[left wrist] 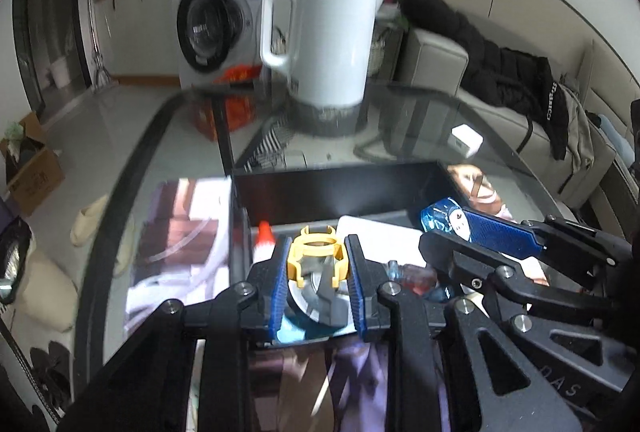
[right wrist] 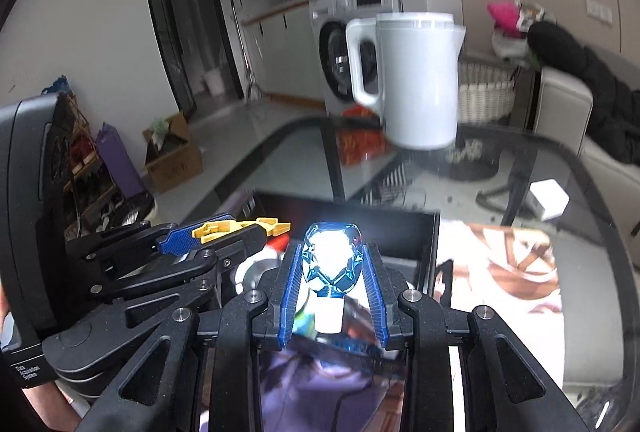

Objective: Organize rigid objects
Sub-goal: 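Lower the yellow clip into the box and open the left gripper while the right releases the blue case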

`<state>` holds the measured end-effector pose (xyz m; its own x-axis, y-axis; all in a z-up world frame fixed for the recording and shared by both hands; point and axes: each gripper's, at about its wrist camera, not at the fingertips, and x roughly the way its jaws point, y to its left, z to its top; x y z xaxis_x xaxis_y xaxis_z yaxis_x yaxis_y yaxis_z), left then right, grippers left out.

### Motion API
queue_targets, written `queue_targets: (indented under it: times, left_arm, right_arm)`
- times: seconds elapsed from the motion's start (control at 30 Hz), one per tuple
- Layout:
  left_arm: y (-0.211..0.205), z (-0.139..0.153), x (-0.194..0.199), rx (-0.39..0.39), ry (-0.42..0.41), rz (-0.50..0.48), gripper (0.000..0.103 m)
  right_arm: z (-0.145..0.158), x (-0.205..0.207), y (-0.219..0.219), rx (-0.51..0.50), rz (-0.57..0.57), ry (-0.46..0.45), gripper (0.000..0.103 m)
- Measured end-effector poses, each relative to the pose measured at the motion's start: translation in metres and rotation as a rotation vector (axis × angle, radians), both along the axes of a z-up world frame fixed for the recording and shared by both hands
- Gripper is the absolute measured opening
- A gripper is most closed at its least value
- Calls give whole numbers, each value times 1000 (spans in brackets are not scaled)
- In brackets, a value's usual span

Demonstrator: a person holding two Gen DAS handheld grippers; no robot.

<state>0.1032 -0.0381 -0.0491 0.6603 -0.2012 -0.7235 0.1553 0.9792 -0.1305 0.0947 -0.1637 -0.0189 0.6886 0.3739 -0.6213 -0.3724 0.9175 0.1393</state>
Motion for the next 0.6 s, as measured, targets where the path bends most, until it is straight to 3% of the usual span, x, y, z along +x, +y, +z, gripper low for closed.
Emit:
queue_targets:
  times: [0.1, 0.2, 0.33, 0.47, 0.57, 0.6]
  left_arm:
    - [-5, -10, 2, 20, 53, -17, 24]
    - [-9, -11, 0, 33, 53, -20, 24]
    - [-8, -12, 1, -3, 85, -21, 24]
    - [-6, -9, -2, 10, 89, -15, 26]
    - [1, 0, -11, -19, 35, 18, 40]
    - [3, 1, -13, -31, 29, 21, 50]
  right_arm:
    - [-16, 8, -1, -17, 13, 89, 30]
    - [-29, 12, -1, -19, 18, 154, 30]
    - [-31, 14, -2, -25, 23, 172, 30]
    - [-31, 13, -1, -23, 20, 181, 30]
    - [-29, 10, -5, -10, 3, 171, 39]
    - [-27, 9, -8, 0, -16, 158, 46]
